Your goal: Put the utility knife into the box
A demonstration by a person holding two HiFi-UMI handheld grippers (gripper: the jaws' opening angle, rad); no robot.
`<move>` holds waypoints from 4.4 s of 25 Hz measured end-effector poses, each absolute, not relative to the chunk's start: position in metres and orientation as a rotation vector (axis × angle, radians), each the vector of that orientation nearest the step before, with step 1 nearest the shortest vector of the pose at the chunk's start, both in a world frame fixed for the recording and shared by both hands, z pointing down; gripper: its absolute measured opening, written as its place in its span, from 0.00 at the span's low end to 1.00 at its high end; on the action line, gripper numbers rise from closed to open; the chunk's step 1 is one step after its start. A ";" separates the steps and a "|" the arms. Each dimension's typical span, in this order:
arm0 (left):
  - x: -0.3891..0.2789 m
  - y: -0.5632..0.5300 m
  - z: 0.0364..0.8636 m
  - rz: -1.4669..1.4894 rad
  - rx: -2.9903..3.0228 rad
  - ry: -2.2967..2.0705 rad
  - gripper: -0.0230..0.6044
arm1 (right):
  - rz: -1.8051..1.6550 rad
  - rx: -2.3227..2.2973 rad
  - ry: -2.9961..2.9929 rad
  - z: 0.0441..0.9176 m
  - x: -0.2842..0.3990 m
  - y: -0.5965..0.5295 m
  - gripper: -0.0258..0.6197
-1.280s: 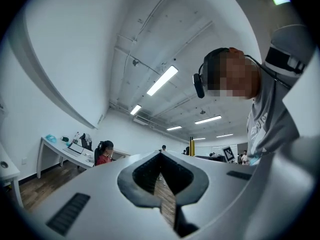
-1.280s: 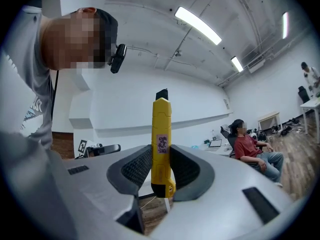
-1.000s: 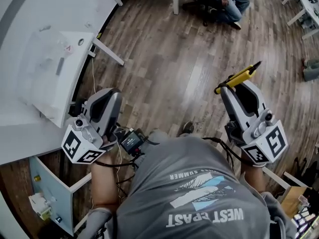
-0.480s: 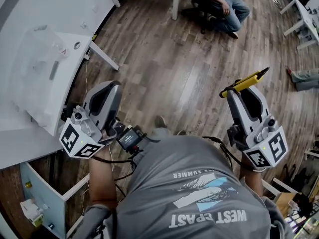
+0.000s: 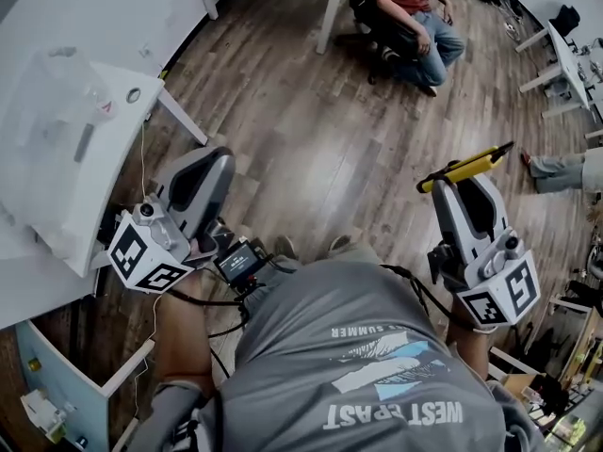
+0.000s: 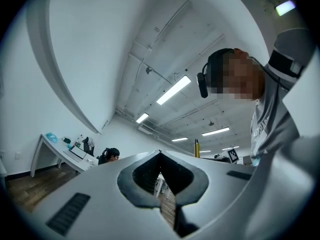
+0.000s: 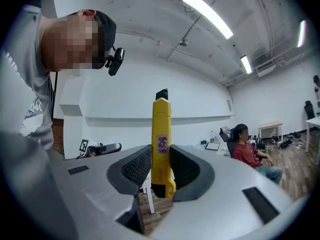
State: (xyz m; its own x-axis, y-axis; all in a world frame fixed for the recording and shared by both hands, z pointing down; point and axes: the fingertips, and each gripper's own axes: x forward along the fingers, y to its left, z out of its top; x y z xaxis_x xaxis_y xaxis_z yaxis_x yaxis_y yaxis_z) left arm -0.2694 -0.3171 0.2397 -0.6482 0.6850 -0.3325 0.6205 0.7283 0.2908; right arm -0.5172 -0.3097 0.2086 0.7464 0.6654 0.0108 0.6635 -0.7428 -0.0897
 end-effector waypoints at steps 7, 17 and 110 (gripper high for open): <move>-0.284 -0.264 0.249 0.245 1.077 2.501 0.05 | 0.049 -2.845 -1.028 0.219 -0.534 -0.244 0.22; -0.345 -0.175 0.239 0.220 1.256 2.465 0.05 | 0.154 -2.865 -0.832 0.232 -0.595 -0.122 0.22; -0.001 0.235 0.219 -0.079 2.514 1.338 0.05 | 0.052 -2.892 0.747 0.236 -0.074 0.527 0.22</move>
State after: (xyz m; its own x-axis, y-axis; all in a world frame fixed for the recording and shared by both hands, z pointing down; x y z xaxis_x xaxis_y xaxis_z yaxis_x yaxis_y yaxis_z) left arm -0.0014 0.2346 0.2194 0.5666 0.8032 -0.1836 0.8193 -0.5257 0.2288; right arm -0.0739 0.5270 0.2364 0.8750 -0.4788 -0.0718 -0.4842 -0.8637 -0.1399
